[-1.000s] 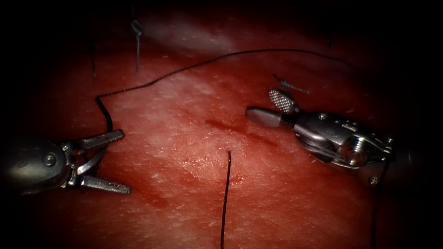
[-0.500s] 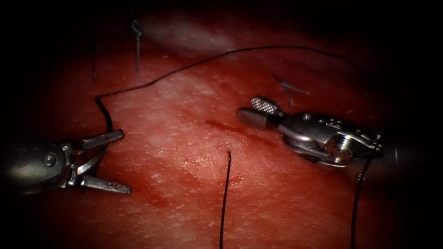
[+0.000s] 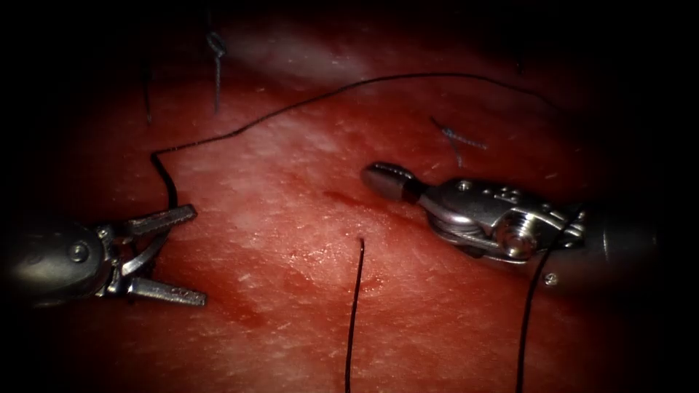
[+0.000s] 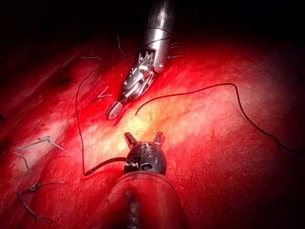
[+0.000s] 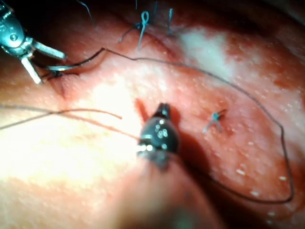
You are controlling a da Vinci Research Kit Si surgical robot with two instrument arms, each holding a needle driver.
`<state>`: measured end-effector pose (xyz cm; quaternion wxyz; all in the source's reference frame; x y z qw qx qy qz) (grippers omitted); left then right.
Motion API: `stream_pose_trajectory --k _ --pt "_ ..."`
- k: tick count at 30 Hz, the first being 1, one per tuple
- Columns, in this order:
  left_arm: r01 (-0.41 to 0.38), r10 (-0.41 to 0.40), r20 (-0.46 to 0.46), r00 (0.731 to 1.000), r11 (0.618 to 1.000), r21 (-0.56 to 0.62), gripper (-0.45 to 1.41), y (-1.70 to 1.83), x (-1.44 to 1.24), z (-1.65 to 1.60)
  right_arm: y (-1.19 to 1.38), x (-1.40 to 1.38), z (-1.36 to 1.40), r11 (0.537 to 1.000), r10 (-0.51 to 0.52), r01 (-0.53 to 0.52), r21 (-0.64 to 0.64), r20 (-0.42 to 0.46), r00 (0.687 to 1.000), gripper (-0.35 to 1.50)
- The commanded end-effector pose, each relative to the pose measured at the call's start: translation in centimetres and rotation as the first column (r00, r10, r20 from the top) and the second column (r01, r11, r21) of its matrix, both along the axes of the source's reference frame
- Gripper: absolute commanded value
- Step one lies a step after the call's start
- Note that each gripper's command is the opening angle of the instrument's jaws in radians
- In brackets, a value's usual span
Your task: Wound Closure
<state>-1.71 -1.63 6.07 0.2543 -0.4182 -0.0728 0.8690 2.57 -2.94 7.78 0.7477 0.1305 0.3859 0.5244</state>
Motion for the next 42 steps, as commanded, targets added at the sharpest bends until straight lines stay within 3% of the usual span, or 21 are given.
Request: stream_pose_trajectory --k 1,11,24,42 --pt "-0.001 0.001 0.001 1.000 1.000 0.000 0.33 -0.03 -0.06 0.05 0.06 0.03 -0.01 0.999 0.036 -0.036 -0.016 0.038 0.999 -0.35" --pt "0.000 0.000 0.001 1.000 1.000 0.000 0.33 -0.03 -0.06 0.05 0.40 -0.08 -0.41 0.984 0.171 -0.171 -0.051 -0.013 0.985 -0.35" --pt "-0.001 0.001 0.001 1.000 1.000 0.000 0.33 -0.03 -0.06 0.05 0.57 -0.04 -0.72 0.969 0.225 -0.232 -0.082 -0.085 0.971 -0.35" --pt "-0.007 0.007 0.004 1.000 1.000 -0.002 0.33 -0.04 -0.07 0.03 0.73 -0.07 -0.96 0.966 0.229 -0.237 -0.100 -0.089 0.969 -0.35"
